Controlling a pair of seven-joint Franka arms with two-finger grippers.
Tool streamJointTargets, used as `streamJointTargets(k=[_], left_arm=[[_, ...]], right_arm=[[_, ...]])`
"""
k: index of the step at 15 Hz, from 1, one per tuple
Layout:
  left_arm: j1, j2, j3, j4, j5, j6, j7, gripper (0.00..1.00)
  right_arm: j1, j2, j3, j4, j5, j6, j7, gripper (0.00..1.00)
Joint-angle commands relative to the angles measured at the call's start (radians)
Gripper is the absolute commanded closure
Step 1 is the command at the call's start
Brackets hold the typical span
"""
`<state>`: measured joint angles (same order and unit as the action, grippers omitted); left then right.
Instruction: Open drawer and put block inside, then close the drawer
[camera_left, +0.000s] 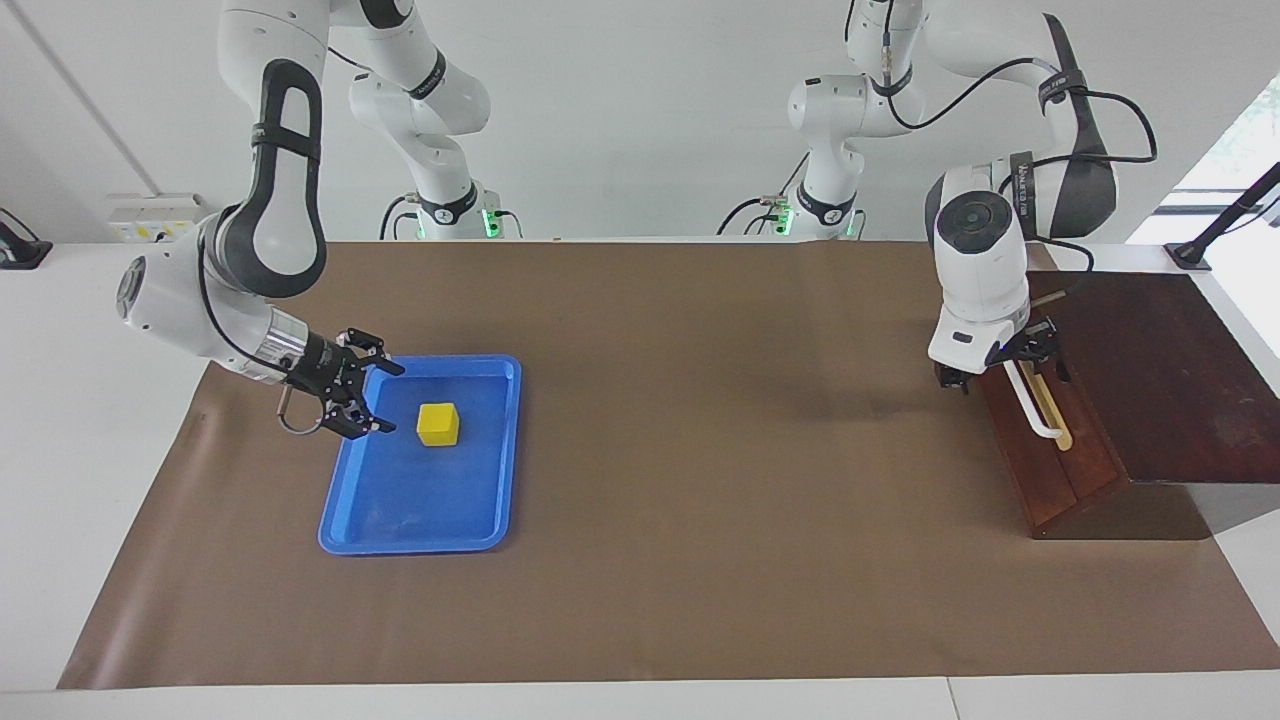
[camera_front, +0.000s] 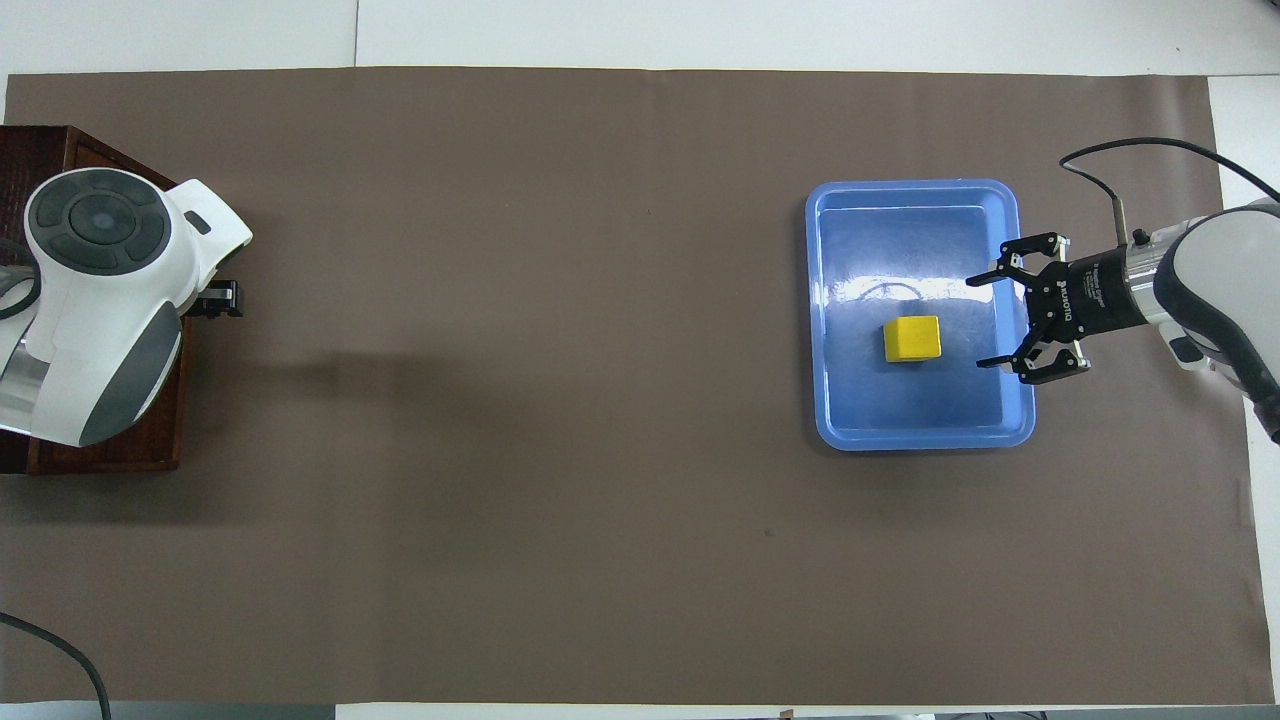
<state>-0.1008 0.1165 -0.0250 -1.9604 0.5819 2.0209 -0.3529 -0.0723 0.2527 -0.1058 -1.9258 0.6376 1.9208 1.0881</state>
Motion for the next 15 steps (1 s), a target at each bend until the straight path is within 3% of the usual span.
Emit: streamJointTargets(k=[1,8,15], left_arm=[[0.019,-0.021,-0.003,-0.060,0.023,0.065,-0.023,0.00],[0.041,0.043,-0.003,-0.060,0.073,0.142,-0.044,0.00],[0.043,0.075,-0.007,-0.054,0.076,0.209,-0.142,0.00]], right_arm=[[-0.006,-0.023,0.003,-0.059,0.050,0.049,-0.056,0.00],[-0.006,-0.023,0.005,-0.140,0.137,0.122,-0.171,0.00],[0.002,0.017,0.005,-0.144,0.197,0.165,-0.226,0.00]])
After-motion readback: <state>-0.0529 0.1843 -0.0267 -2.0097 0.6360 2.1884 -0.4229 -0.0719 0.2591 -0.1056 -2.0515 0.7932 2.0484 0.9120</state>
